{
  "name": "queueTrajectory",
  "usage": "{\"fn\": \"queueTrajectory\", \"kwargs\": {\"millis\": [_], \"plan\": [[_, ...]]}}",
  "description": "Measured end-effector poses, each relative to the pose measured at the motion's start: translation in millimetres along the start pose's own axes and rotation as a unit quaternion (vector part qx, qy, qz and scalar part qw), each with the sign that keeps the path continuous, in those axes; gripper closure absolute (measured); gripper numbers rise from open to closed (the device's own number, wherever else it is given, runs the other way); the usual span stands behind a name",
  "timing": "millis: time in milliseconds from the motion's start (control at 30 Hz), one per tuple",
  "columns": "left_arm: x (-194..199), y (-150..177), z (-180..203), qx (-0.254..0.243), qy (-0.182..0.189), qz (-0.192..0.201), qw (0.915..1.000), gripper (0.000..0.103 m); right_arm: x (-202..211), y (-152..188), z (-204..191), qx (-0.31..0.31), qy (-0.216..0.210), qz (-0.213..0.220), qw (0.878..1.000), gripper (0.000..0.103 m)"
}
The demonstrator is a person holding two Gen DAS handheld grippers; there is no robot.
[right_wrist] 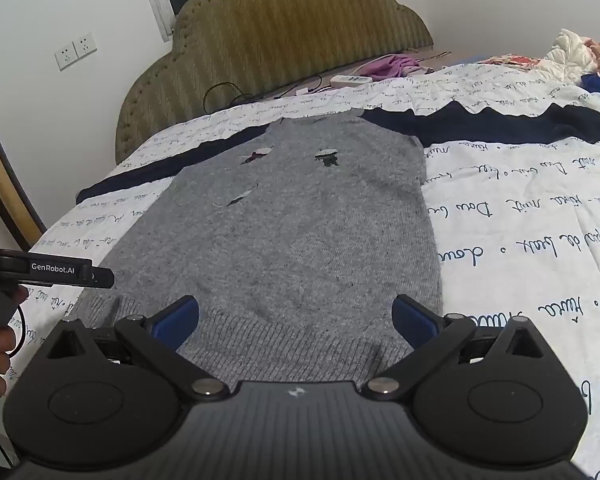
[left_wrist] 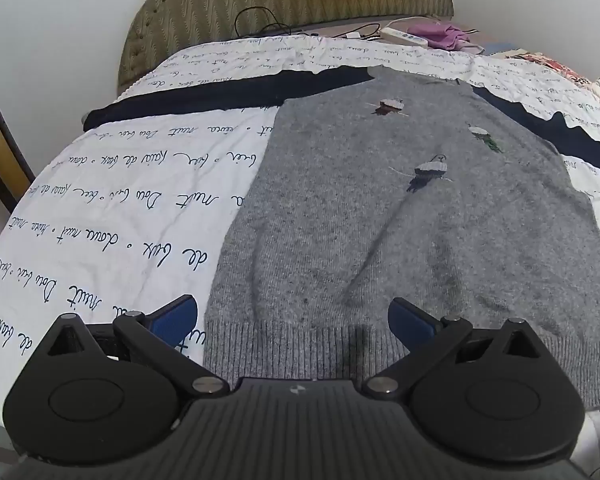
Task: Fold small clothes
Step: 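Move both tools over the grey sweater toward its navy sleeves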
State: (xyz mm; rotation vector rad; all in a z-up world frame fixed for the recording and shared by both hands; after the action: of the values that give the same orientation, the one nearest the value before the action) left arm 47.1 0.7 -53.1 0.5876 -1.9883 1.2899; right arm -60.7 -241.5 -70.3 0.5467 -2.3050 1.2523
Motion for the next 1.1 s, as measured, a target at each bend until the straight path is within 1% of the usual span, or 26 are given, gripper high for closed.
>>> {"fn": "queueTrajectory", "kwargs": {"millis": [133, 167, 200, 267, 333, 433, 467, 533, 633, 700, 733, 867, 967, 1100], "plan": [[-0.8, -0.8, -0.3, 0.000, -0.002, 0.002, 1.0000, 0.001, 0.6, -0.5, 0.1, 0.003, 0.002, 0.000, 1.000, 0.000], [-0.8, -0.9, -1.1, 0.005, -0.002, 0.003, 1.0000, 0.002, -3.0, 5.7, 0.8, 0.005, 0.002, 0.001, 1.000, 0.000], [-10.2, 5.5, -3.9, 0.014, 0.002, -0.002, 0.9999, 0.003, -2.6, 6.5, 1.1, 0.006, 0.001, 0.002, 1.000, 0.000], [-15.1, 8.0, -5.4, 0.021, 0.012, -0.012, 0.9996, 0.006, -2.2, 8.3, 2.2, 0.007, 0.003, 0.003, 1.000, 0.000], [-18.4, 5.7, -6.4, 0.029, 0.022, -0.021, 0.9991, 0.012, -6.9, 3.8, 0.6, 0.007, 0.007, 0.000, 1.000, 0.000], [-20.8, 6.9, -4.5, 0.022, 0.020, -0.028, 0.9992, 0.012, -7.1, 5.4, 2.2, 0.008, 0.014, 0.000, 1.000, 0.000], [-21.4, 7.3, -3.0, 0.014, 0.015, -0.026, 0.9995, 0.012, -12.3, -2.4, 1.3, 0.006, 0.017, -0.009, 1.000, 0.000], [-23.3, 8.3, -0.4, 0.001, 0.000, -0.026, 0.9997, 0.011, -13.4, -4.5, 1.1, 0.004, 0.017, -0.012, 1.000, 0.000], [-23.7, 8.8, 1.3, -0.009, -0.004, -0.016, 0.9998, 0.011, -16.6, -5.2, 2.7, -0.002, 0.019, -0.019, 1.000, 0.000], [-24.1, 8.0, 0.6, -0.008, -0.009, -0.001, 0.9999, 0.011, -19.3, -7.0, 5.6, -0.013, 0.018, -0.028, 0.999, 0.000], [-24.5, 7.6, 0.1, -0.005, -0.011, -0.001, 0.9999, 0.011, -20.4, -8.0, 7.2, -0.019, 0.018, -0.031, 0.999, 0.000], [-32.5, 4.8, -1.4, 0.001, 0.007, -0.019, 0.9998, 0.011, -23.2, -12.7, 13.0, -0.025, 0.024, -0.032, 0.999, 0.000], [-35.0, 0.8, -1.0, -0.007, -0.002, -0.015, 0.9999, 0.011, -26.6, -17.1, 16.0, -0.018, 0.033, -0.032, 0.999, 0.000], [-41.7, -6.9, 0.9, -0.012, -0.004, -0.018, 0.9998, 0.010, -32.9, -25.9, 19.2, -0.006, 0.043, -0.027, 0.999, 0.000]]}}
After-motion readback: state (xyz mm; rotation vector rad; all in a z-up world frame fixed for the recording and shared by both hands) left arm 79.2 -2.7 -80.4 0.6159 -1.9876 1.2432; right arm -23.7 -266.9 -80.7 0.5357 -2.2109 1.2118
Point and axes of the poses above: each gripper's, at about its wrist camera, not at the fingertips, and x roughly against the way its jaws point, z to its right, y to its underside, the point moved 7 cm from there along -x, roughly the way its jaws point, and after that the axes turned 15 degrees about -x, right-handed, at the moved point
